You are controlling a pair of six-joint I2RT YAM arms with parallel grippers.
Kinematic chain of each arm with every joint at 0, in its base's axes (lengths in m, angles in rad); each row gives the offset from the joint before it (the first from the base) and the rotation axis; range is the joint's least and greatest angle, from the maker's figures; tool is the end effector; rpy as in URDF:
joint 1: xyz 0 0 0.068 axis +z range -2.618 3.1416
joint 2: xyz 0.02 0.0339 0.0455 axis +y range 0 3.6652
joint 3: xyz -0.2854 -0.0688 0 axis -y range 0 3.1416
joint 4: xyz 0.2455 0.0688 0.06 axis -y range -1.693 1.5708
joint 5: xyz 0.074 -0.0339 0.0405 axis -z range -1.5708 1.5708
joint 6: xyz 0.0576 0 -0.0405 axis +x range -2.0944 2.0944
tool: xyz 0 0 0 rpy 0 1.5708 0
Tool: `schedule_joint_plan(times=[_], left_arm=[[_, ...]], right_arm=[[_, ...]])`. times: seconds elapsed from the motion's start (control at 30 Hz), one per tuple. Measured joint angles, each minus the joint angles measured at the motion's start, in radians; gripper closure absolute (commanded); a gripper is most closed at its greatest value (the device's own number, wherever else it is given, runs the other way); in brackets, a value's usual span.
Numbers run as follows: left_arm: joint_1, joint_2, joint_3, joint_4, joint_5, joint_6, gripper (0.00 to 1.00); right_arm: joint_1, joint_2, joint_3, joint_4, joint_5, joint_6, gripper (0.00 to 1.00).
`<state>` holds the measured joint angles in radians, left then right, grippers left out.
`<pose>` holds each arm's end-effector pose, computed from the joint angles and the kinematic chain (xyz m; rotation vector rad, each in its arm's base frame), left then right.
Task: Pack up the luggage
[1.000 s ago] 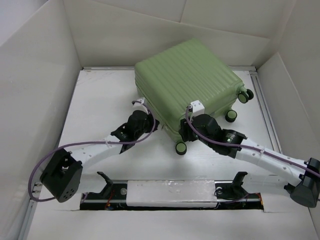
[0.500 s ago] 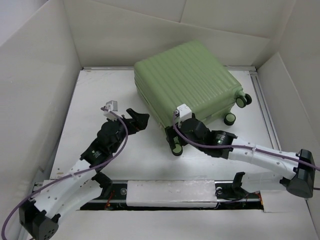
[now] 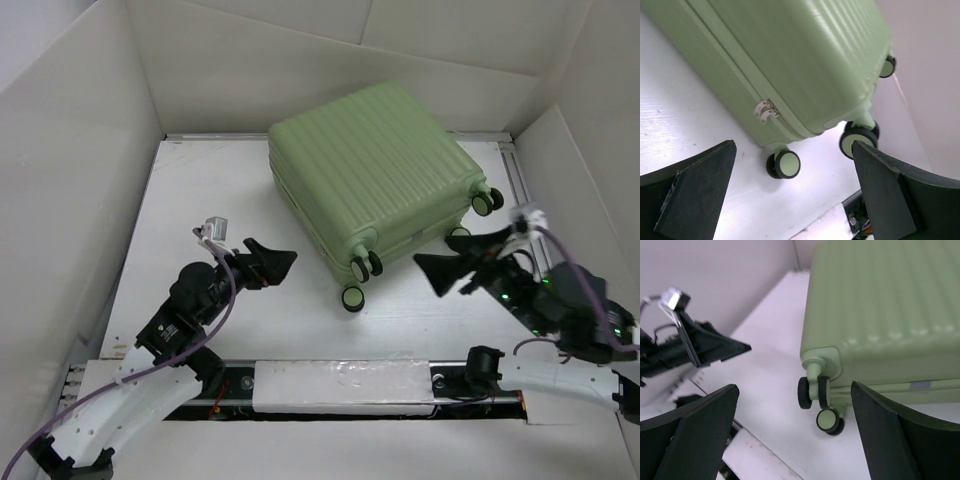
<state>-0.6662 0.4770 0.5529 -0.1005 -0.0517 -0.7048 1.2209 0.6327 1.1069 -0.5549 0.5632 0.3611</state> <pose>0.1105 -0.0831 0.3197 -0.0753 1.6910 -1.0113 0.0643 0.0864 0.4379 -0.2848 1.6678 0.7397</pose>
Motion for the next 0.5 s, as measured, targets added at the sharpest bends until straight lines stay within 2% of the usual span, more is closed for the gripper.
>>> schedule_joint_plan(times=[0.13, 0.23, 0.5], left_arm=[[0.000, -0.059, 0.007, -0.018, 0.025, 0.003, 0.00], [0.000, -0.092, 0.017, -0.023, 0.026, 0.010, 0.00], [0.000, -0.108, 0.020, -0.044, 0.015, 0.039, 0.00]], right_arm=[[0.000, -0.202, -0.036, -0.023, 0.046, 0.010, 0.00], [0.000, -0.283, -0.088, -0.047, 0.074, 0.014, 0.00], [0.000, -0.253, -0.193, -0.092, 0.103, 0.018, 0.00]])
